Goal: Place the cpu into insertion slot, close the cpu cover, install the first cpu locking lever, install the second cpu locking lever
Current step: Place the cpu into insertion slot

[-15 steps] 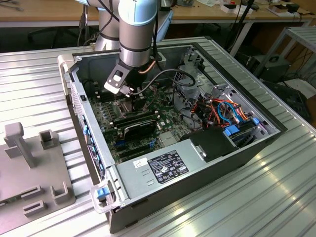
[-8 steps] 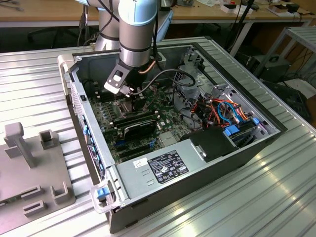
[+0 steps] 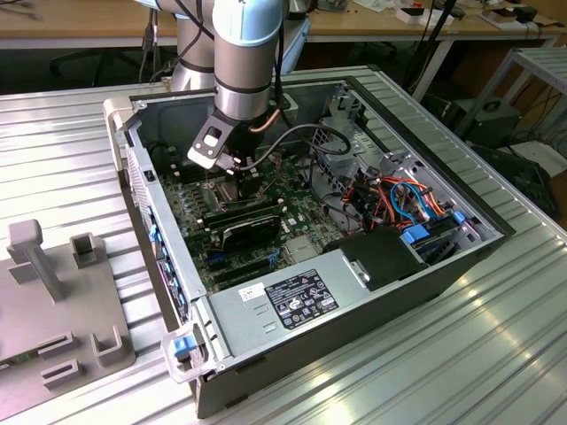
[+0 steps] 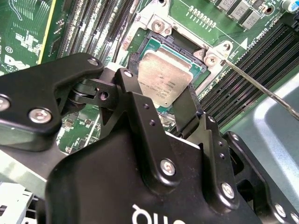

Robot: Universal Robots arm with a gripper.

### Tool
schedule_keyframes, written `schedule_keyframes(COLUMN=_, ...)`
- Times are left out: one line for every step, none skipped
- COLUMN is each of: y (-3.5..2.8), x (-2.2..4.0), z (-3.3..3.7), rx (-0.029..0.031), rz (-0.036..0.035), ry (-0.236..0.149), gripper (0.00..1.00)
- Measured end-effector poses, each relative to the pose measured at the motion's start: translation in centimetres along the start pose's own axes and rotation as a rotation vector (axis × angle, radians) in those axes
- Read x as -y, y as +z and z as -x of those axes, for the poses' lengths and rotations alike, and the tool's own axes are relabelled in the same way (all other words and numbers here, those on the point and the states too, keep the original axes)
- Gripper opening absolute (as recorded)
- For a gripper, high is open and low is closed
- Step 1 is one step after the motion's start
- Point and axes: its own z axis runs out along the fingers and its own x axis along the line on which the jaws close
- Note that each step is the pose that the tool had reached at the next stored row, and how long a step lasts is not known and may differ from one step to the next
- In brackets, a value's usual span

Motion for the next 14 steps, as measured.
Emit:
schedule_keyframes(y=0.01, x=0.00, z=0.00, rx=0.0000, rz=-0.0001, ry=0.000, gripper=0.55)
schedule_keyframes(y=0.02, x=0.00, z=0.00, rx=0.0001, rz=-0.0001, ry=0.000, gripper=0.55)
schedule_keyframes(y=0.04, x=0.00, z=0.00, rx=0.0002, rz=-0.0001, ry=0.000, gripper=0.55)
schedule_keyframes(y=0.05, x=0.00, z=0.00, rx=0.0001, rz=-0.0001, ry=0.000, gripper=0.55)
schedule_keyframes(y=0.07, x=0.00, z=0.00, rx=0.0002, rz=-0.0001, ry=0.000, gripper=0.55)
schedule_keyframes(y=0.09, x=0.01, z=0.00, rx=0.0001, rz=-0.0001, ry=0.000, gripper=0.55)
schedule_keyframes(y=0.11, x=0.01, z=0.00, rx=-0.0005, rz=-0.0001, ry=0.000, gripper=0.55)
schedule_keyframes(y=0.13, x=0.01, z=0.00, rx=-0.0015, rz=-0.0002, ry=0.000, gripper=0.55)
schedule_keyframes(y=0.14, x=0.01, z=0.00, rx=-0.0022, rz=0.0000, ry=0.000, gripper=0.55)
schedule_keyframes(y=0.14, x=0.01, z=0.00, rx=-0.0023, rz=0.0000, ry=0.000, gripper=0.55)
schedule_keyframes(y=0.14, x=0.01, z=0.00, rx=-0.0023, rz=0.0000, ry=0.000, gripper=0.55)
schedule_keyframes(y=0.14, x=0.01, z=0.00, rx=-0.0024, rz=0.0001, ry=0.000, gripper=0.55)
schedule_keyframes(y=0.14, x=0.01, z=0.00, rx=-0.0025, rz=0.0000, ry=0.000, gripper=0.55)
schedule_keyframes(y=0.14, x=0.01, z=0.00, rx=-0.0025, rz=0.0001, ry=0.000, gripper=0.55)
